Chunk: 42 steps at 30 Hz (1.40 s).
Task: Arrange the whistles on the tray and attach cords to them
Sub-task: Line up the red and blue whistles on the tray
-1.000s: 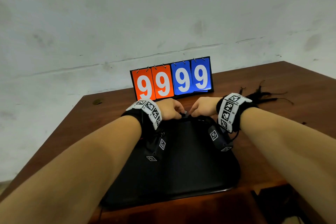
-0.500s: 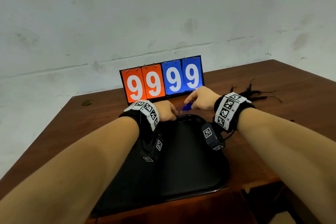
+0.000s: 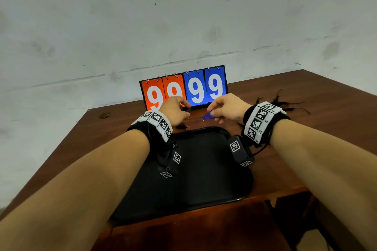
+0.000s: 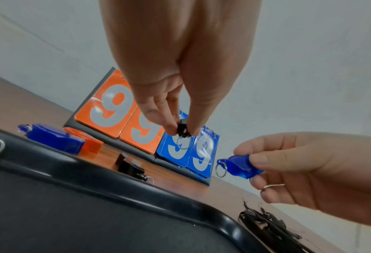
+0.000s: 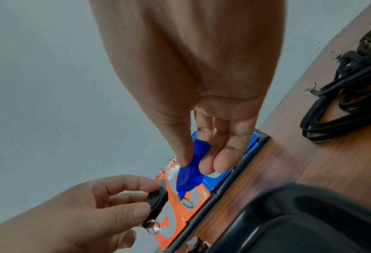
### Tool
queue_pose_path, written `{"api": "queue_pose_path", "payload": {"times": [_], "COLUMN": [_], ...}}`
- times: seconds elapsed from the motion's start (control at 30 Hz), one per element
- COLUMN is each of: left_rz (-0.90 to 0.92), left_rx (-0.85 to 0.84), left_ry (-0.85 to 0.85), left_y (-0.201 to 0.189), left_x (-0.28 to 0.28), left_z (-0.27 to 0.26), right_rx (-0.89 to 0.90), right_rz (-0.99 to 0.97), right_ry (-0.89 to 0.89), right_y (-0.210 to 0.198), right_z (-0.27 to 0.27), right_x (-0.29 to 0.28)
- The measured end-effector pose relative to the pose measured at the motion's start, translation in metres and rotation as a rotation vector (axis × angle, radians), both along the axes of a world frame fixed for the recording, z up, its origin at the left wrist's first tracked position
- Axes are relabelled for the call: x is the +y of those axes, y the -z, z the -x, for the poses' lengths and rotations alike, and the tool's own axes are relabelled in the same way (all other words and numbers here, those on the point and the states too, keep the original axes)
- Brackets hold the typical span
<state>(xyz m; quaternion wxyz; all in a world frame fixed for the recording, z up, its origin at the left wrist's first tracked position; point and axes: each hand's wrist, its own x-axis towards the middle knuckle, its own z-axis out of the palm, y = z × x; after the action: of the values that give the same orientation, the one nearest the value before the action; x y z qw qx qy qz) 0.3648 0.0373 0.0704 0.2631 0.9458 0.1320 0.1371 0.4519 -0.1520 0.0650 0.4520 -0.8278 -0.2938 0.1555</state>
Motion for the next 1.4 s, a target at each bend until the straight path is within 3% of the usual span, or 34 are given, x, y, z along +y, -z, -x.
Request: {"api": "queue_pose_path", "payload": {"times": [0.23, 0.5, 0.77, 1.03, 1.17, 1.4], "left_rz": [0.084, 0.101, 0.228, 0.223, 0.217, 0.206], "left_rx": [0.025, -0.022, -0.012, -0.032, 0.013, 0.086], "left_ry": [-0.049, -0.039, -0.109, -0.097, -0.095, -0.046], "left_y": [-0.026, -0.059, -0.068, -0.061, -0.054, -0.038], "left_x": [0.003, 0.008, 0.024, 0.037, 0.04, 0.047], "left_z": [0.053, 0.109, 0.143, 0.153, 0.149, 0.138], "right_rx": [0.158, -0.008, -0.005, -0.056, 0.068, 0.054], "right_rz": [-0.098, -0.06, 0.041, 0.073, 0.074, 0.082], "right_ry": [0.011, -0.037, -0.073, -0.126, -0.115, -0.148], "right_y": [-0.019, -0.055, -0.065, -0.059, -0.053, -0.041], "right_z": [0.048, 0.092, 0.117, 0.127, 0.127, 0.118], "right_x": [0.003, 0.013, 0.032, 0.047, 0.052, 0.057]}}
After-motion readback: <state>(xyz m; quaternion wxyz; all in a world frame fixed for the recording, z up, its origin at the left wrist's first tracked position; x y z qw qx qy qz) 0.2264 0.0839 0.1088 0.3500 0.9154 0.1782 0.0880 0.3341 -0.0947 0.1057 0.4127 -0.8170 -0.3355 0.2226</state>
